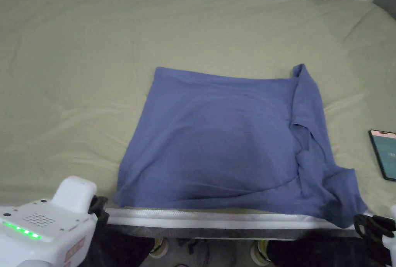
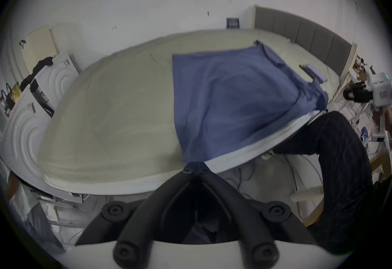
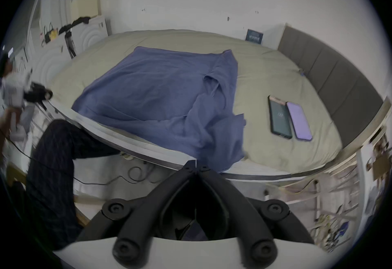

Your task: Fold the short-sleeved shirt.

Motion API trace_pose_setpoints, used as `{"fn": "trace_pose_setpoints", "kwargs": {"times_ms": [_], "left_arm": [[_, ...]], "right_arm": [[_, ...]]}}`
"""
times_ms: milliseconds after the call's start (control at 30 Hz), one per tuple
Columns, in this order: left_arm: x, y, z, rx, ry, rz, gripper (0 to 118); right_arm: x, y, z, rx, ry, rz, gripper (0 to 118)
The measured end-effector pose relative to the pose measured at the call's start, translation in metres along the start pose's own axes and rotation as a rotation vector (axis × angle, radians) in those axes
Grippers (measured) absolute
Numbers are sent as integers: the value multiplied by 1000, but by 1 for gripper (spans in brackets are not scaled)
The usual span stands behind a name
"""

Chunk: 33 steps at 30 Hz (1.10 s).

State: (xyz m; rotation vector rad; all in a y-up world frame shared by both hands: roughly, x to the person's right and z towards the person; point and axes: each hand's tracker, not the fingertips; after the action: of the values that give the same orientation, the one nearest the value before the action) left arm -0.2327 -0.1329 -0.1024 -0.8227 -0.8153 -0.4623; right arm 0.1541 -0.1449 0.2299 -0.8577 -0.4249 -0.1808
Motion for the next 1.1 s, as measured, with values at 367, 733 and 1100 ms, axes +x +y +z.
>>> {"fn": "trace_pose_setpoints", "kwargs": {"times_ms": [367,733,1100], "left_arm": [[-11,2,-80,-200,-94,108,113],[-32,12,-155,-255,-55,144,29],[-25,26,-112,-129,-90,232,0]], "right_arm": [[20,12,-40,-94,-82,-57,1],[37,5,-48,-142,-111,-127,1],[49,13,-66,-171,-126,-82,27]]}}
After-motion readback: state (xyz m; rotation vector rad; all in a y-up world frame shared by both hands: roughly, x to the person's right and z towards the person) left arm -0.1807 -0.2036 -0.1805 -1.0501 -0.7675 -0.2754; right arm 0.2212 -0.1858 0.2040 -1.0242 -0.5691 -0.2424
